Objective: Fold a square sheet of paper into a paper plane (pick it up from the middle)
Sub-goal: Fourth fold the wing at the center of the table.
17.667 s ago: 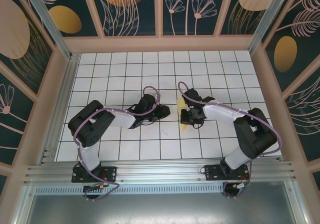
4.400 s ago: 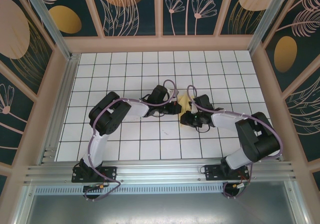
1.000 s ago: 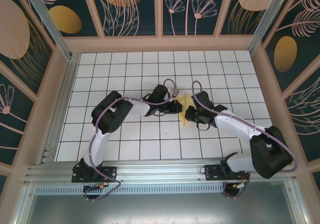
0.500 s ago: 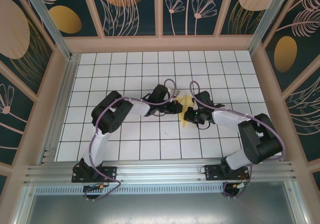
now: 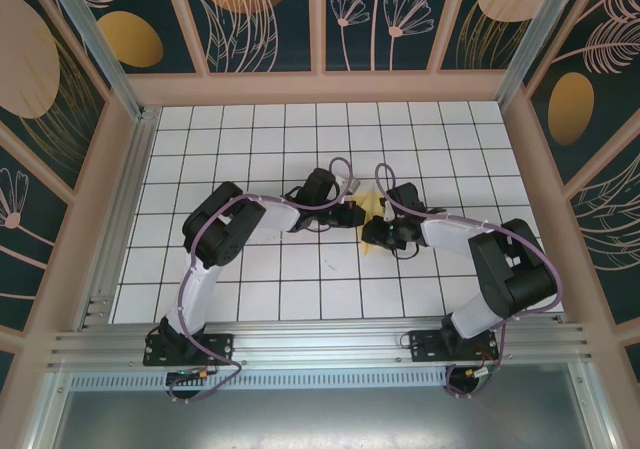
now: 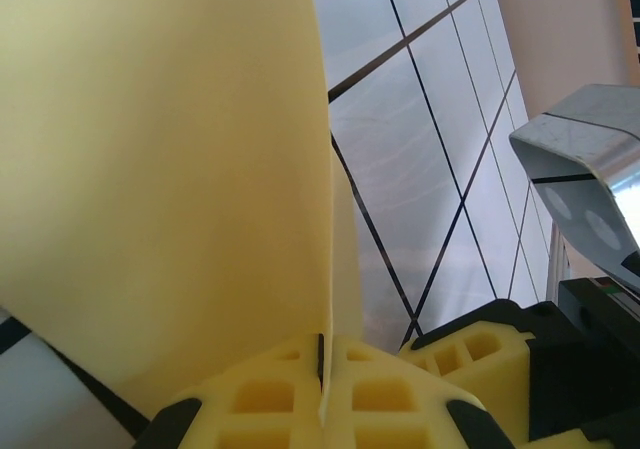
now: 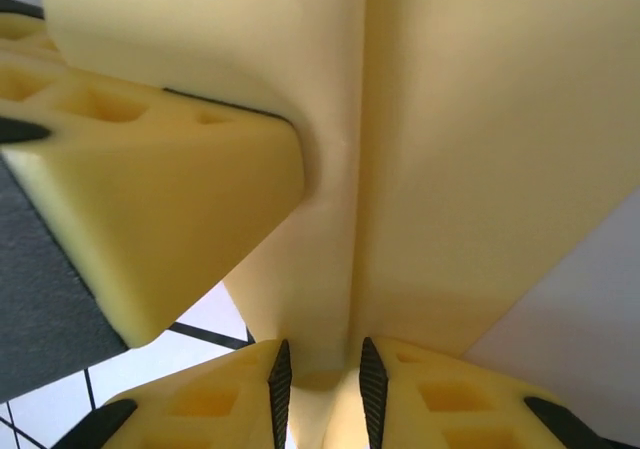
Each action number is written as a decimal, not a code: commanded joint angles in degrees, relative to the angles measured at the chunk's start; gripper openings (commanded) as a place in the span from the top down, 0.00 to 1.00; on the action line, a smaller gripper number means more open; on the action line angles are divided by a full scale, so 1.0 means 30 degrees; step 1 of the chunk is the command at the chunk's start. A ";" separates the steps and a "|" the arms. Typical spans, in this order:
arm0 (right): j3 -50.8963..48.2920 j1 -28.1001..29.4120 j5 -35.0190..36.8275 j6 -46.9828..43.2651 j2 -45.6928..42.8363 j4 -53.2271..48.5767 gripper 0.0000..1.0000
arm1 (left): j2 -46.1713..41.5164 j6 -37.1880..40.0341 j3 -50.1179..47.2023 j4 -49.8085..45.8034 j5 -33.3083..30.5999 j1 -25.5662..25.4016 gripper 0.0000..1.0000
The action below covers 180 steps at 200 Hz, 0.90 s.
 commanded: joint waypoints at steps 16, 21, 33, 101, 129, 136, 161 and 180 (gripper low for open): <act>-0.0558 -0.0577 -0.0659 -0.0013 0.0506 0.0278 0.65 | 0.0175 0.0879 0.0543 -0.0463 0.0520 0.0334 1.00; -0.0657 -0.0686 -0.0863 0.0063 0.0483 0.0423 0.64 | 0.0204 0.0926 0.0545 -0.0558 0.0561 0.0362 1.00; -0.0770 -0.0815 -0.1035 0.0111 0.0459 0.0557 0.64 | 0.0272 0.1073 0.0625 -0.0693 0.0614 0.0392 1.00; -0.0885 -0.1025 -0.0777 0.0067 0.0610 0.0325 0.65 | 0.0502 0.1885 0.0783 -0.1386 0.0344 0.0598 1.00; -0.0979 -0.1006 -0.0758 0.0089 0.0613 0.0350 0.66 | 0.0664 0.1898 0.0924 -0.1231 0.0789 0.0664 1.00; -0.0977 -0.1021 -0.0703 0.0104 0.0639 0.0320 0.66 | 0.0713 0.1949 0.0966 -0.1192 0.0866 0.0660 1.00; -0.1035 -0.1035 -0.0619 0.0201 0.0665 0.0338 0.69 | 0.1031 0.2137 0.1209 -0.1157 0.1209 0.0656 1.00; -0.1020 -0.1046 -0.0629 0.0150 0.0675 0.0309 0.71 | 0.1171 0.2350 0.1336 -0.1378 0.1368 0.0658 1.00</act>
